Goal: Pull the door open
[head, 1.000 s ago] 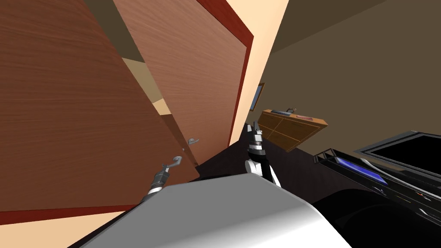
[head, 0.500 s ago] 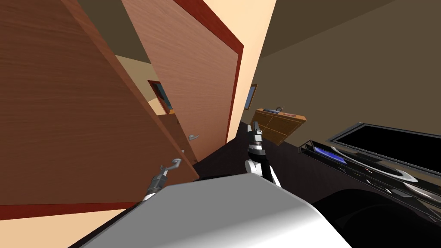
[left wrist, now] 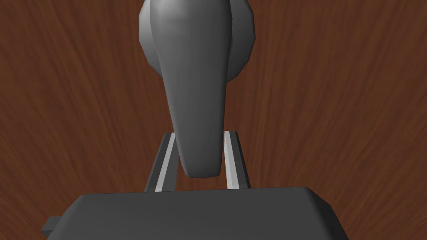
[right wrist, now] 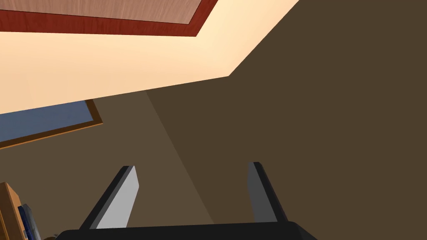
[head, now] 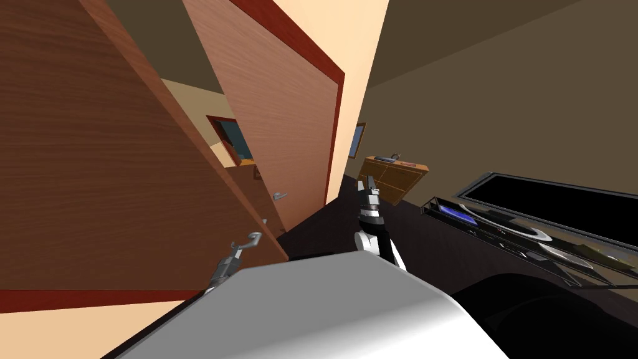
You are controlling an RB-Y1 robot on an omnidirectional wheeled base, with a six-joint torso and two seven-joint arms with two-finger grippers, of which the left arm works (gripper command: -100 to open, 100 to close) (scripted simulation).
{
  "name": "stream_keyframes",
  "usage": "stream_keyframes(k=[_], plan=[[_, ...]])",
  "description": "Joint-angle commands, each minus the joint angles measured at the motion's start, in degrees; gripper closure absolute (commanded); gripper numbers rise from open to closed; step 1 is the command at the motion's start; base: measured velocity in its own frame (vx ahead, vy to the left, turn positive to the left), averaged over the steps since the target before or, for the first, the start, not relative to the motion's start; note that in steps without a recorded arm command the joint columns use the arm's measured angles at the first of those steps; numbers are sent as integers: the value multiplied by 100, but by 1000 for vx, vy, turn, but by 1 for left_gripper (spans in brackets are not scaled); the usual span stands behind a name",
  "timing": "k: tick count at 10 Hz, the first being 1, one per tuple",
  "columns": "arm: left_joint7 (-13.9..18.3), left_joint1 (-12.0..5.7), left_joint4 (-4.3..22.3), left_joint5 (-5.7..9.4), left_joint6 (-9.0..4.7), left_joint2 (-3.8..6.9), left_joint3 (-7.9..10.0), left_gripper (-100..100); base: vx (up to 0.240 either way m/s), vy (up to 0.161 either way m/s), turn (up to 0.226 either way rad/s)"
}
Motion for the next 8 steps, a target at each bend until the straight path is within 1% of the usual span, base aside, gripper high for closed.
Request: stream_keyframes(k=[1,4,5,6,7,8], plan=[[38,14,60,-26,-106,26,-39,100,-131,18,-174],[110,41,173,-76,-303,73,-111,100,-221,33,-141],[150,55,234,-103,-411,99,-151,100,-246,48,-206],[174,64,272,-120,-479,116,-176,100,-225,55,-167],[206,76,322,-142,-566,137,-208,100,-242,9,-213],[229,84,358,-157,-629,152,-231,100,-266,23,-139]])
